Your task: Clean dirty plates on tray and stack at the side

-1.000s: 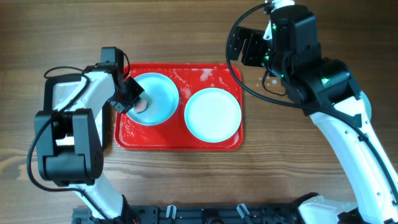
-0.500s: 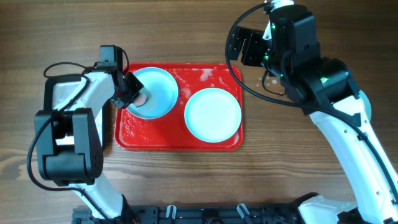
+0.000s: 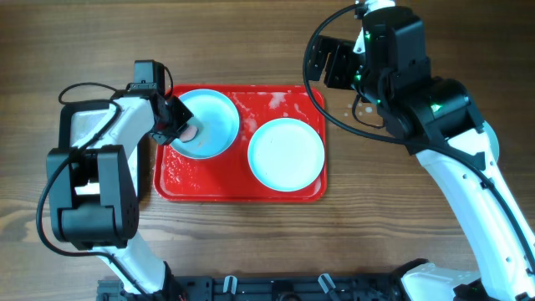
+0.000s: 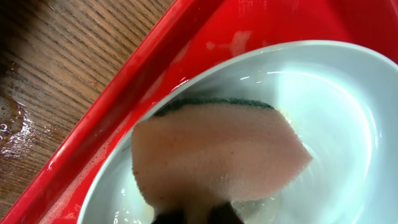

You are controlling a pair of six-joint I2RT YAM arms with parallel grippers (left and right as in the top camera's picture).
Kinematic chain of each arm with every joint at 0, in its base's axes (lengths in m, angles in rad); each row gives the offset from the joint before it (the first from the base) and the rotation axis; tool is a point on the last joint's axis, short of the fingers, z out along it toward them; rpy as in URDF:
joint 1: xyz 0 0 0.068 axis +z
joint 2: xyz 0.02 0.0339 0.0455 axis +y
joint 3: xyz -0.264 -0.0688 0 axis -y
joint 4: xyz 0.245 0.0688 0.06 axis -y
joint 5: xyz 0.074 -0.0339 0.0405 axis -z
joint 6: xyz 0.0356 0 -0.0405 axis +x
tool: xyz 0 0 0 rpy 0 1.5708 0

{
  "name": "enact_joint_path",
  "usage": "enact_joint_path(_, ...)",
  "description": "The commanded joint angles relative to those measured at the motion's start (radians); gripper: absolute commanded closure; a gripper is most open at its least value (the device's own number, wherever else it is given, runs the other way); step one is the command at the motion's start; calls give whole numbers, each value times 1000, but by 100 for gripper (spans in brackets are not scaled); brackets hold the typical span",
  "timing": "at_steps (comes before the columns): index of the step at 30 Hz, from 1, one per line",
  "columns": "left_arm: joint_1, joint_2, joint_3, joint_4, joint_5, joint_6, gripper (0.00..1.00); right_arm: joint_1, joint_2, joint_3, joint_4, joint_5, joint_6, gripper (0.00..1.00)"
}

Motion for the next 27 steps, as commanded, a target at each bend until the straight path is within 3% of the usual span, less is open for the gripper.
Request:
enact_joint_path(1, 10, 65, -33, 11, -68, 16, 96, -2, 11, 10, -2, 13, -2, 0)
enact_joint_path(17, 10, 65, -33, 9, -68, 17, 96, -2, 11, 10, -2, 13, 0, 0)
enact_joint_path(27, 11, 65, -33, -74, -68, 43, 96, -2, 11, 10, 2, -9, 26, 0)
